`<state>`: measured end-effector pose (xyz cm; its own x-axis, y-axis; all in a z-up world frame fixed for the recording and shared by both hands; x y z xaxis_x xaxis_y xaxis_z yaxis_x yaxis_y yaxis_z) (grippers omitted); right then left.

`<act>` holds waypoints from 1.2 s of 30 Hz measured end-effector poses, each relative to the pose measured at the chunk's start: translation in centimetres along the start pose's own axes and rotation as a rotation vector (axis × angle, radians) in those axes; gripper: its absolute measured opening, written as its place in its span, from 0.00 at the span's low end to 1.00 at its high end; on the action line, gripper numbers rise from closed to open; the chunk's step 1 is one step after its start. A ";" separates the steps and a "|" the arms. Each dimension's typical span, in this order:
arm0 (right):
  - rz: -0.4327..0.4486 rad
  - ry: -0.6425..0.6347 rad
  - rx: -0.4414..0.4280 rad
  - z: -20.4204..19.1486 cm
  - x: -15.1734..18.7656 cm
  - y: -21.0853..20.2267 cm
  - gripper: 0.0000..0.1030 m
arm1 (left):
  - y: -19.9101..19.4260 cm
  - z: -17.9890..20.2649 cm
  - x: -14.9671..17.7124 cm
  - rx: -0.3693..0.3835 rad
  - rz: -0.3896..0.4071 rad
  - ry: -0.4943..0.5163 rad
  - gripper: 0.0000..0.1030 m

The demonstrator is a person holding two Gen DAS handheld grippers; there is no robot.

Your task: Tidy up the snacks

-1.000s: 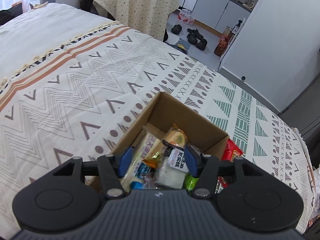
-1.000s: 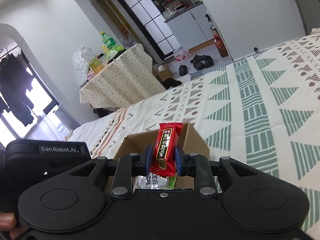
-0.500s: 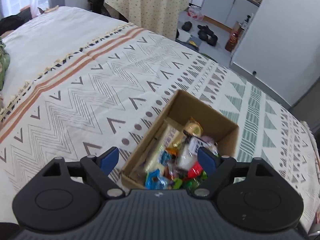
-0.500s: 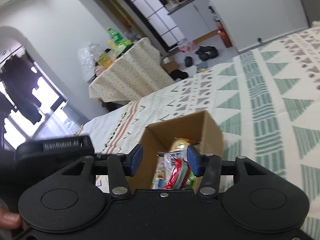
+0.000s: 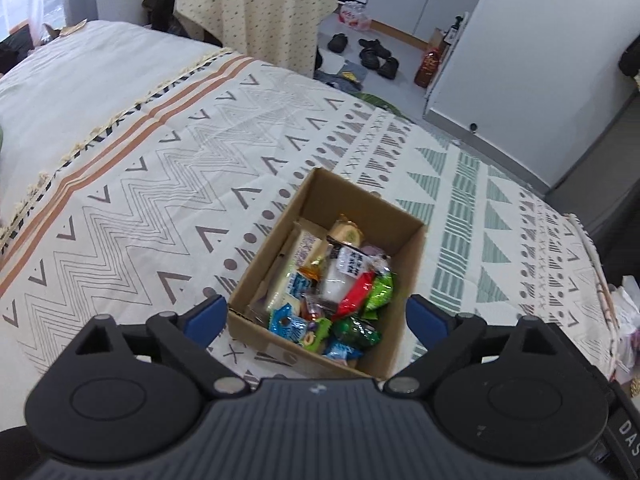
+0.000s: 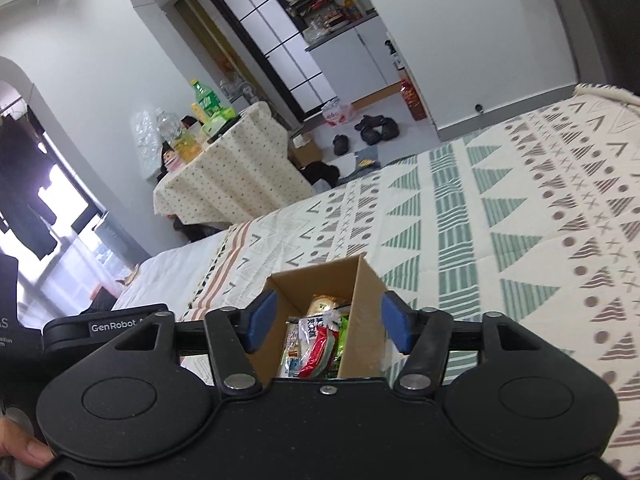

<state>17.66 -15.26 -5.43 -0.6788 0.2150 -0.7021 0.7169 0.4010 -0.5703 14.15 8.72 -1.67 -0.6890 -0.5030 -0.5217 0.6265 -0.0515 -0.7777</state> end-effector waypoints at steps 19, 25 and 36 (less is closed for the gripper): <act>0.113 -0.016 0.104 1.9 -0.5 -8.8 1.00 | -7.5 3.1 3.0 0.088 0.085 0.187 1.00; 0.135 -0.012 0.126 2.5 0.0 -11.0 1.00 | -9.6 3.0 4.5 0.115 0.098 0.240 1.00; 0.120 -0.060 0.132 1.5 1.8 -13.8 1.00 | -12.3 2.1 6.7 0.125 0.097 0.321 1.00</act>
Point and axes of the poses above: each gripper's, at about its wrist camera, not at the fingertips, and y roughly the way its jaws point, z to its right, x to its underside, the point moved 2 cm from there along y, roughly the way its jaws point, and after that the axes turned 11 degrees about x, right-handed, at the moved point
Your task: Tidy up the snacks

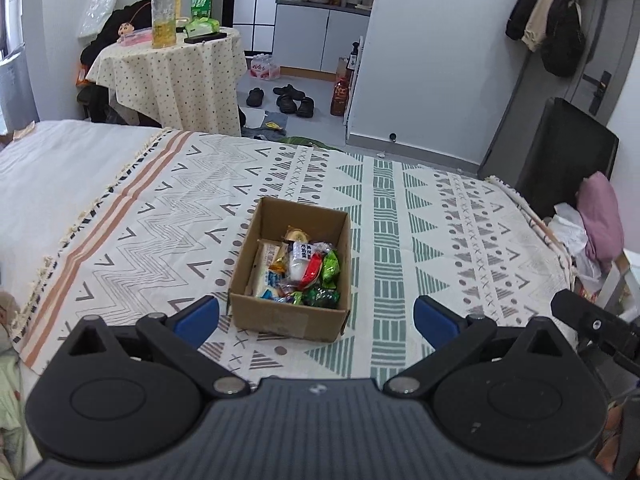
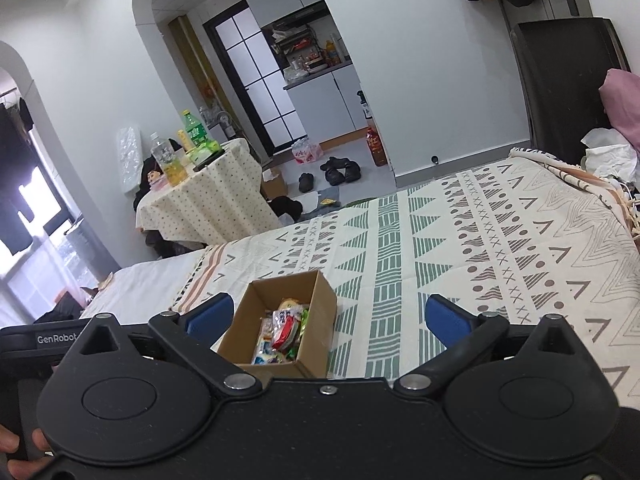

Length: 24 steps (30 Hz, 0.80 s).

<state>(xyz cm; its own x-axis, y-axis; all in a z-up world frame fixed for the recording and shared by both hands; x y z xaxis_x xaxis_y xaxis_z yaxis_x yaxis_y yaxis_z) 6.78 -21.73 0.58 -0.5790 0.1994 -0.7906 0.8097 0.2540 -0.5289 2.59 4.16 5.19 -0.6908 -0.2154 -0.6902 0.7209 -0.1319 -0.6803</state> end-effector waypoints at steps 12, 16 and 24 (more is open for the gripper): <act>0.009 -0.036 0.040 -1.2 2.0 -3.1 1.00 | -2.6 -1.6 2.4 -0.005 0.001 0.026 1.00; 0.006 -0.040 0.040 -1.5 2.7 -4.0 1.00 | -3.5 -2.0 3.3 -0.009 0.003 0.037 1.00; 0.014 -0.052 0.049 -2.2 3.8 -5.1 1.00 | -4.8 -3.1 4.2 -0.020 0.015 0.041 1.00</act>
Point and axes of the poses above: each gripper's, at about its wrist camera, not at the fingertips, and y roughly the way its jaws point, z to its right, x to its underside, the point moved 2 cm from there along y, roughly the way its jaws point, and after that the axes turned 11 degrees about x, right-handed, at the moved point
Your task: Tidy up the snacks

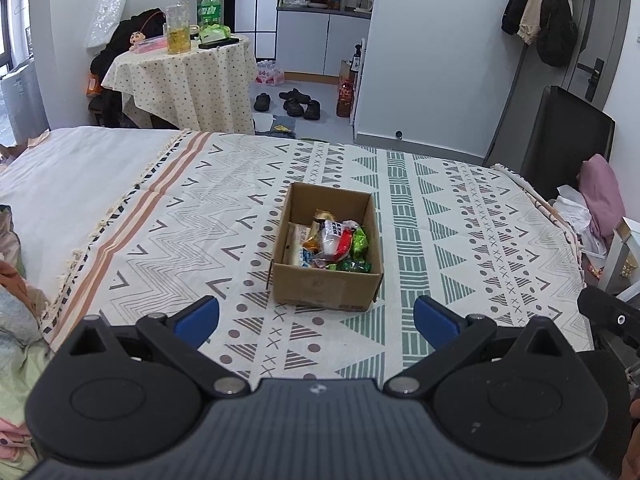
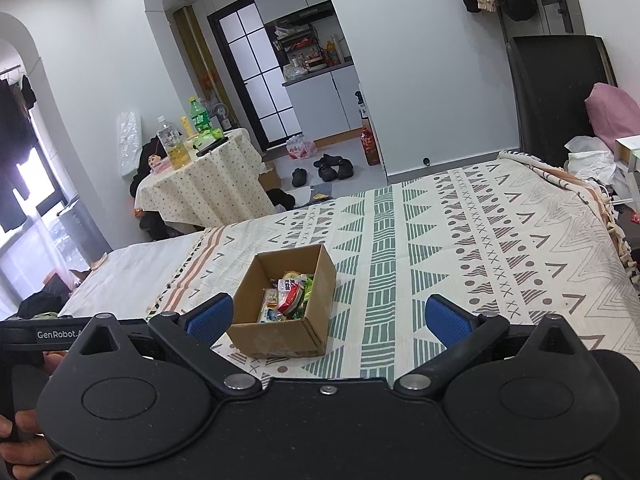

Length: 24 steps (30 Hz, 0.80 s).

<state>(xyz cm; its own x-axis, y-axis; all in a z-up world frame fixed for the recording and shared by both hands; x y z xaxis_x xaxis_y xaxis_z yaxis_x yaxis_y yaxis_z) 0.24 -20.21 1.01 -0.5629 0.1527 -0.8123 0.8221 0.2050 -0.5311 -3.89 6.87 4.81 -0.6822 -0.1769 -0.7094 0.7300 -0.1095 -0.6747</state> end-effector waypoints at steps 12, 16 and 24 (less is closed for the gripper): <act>-0.008 -0.032 -0.002 -1.0 0.6 -0.1 1.00 | 0.1 -0.4 0.5 0.001 -0.012 0.009 1.00; -0.011 -0.036 0.000 -1.0 0.8 -0.1 1.00 | 0.2 -0.3 0.6 0.003 -0.016 0.014 1.00; -0.013 -0.035 0.001 -1.1 0.9 -0.1 1.00 | 0.3 -0.3 0.6 0.004 -0.018 0.016 1.00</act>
Point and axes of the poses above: each gripper's, at about its wrist camera, not at the fingertips, and y roughly the way its jaws point, z to its right, x to its underside, the point moved 2 cm from there along y, roughly the way its jaws point, and after that the axes turned 11 degrees about x, right-handed, at the moved point
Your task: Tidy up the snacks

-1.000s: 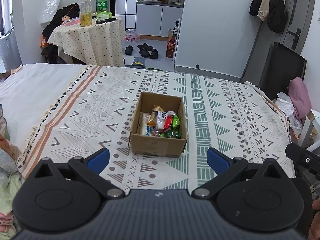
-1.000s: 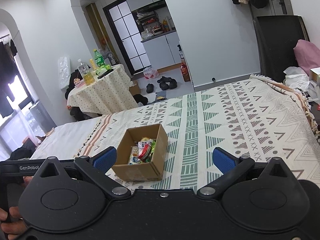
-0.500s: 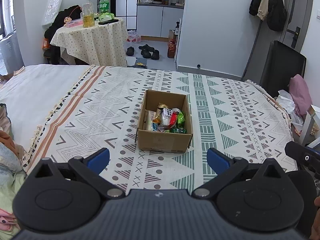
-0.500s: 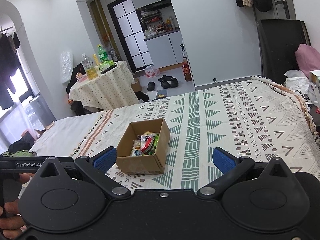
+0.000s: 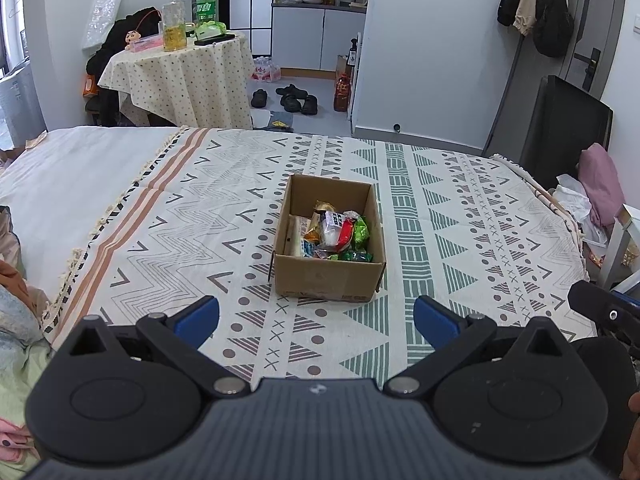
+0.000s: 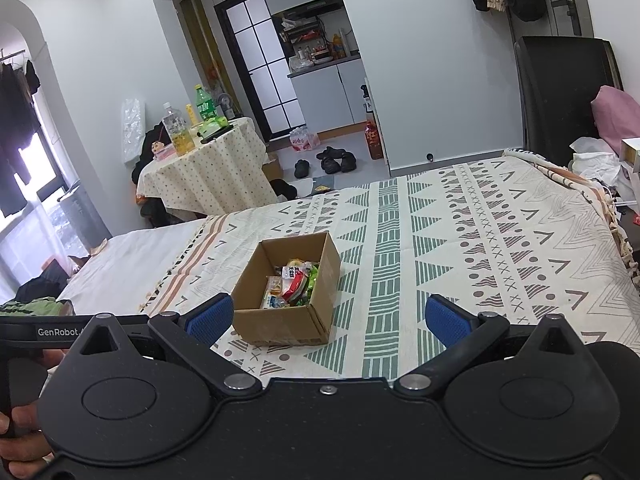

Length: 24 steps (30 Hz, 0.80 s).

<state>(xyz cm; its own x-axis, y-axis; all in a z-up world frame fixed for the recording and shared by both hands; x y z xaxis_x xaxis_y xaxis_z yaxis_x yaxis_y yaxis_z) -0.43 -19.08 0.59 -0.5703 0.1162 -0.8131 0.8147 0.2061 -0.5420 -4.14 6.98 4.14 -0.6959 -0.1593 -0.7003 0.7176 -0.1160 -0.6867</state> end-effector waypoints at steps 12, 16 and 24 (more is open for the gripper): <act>-0.003 0.003 0.006 0.1 0.2 0.1 1.00 | 0.4 0.4 0.4 0.005 -0.006 0.008 1.00; -0.003 0.003 0.005 0.1 0.2 0.1 1.00 | 0.5 0.5 0.4 0.006 -0.006 0.009 1.00; -0.003 0.003 0.005 0.1 0.2 0.1 1.00 | 0.4 0.5 0.4 0.009 -0.006 0.013 1.00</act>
<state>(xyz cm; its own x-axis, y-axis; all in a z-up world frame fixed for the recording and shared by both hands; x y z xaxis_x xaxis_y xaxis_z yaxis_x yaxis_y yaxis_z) -0.42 -19.16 0.35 -0.5734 0.1181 -0.8107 0.8132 0.2021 -0.5457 -4.11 6.35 3.67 -0.7007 -0.1461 -0.6984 0.7134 -0.1256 -0.6894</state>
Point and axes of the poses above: each gripper's, at about its wrist camera, not at the fingertips, and y roughly the way its jaws point, z to its right, x to its underside, the point moved 2 cm from there along y, roughly the way its jaws point, and after that the axes turned 11 degrees about x, right-handed, at the moved point
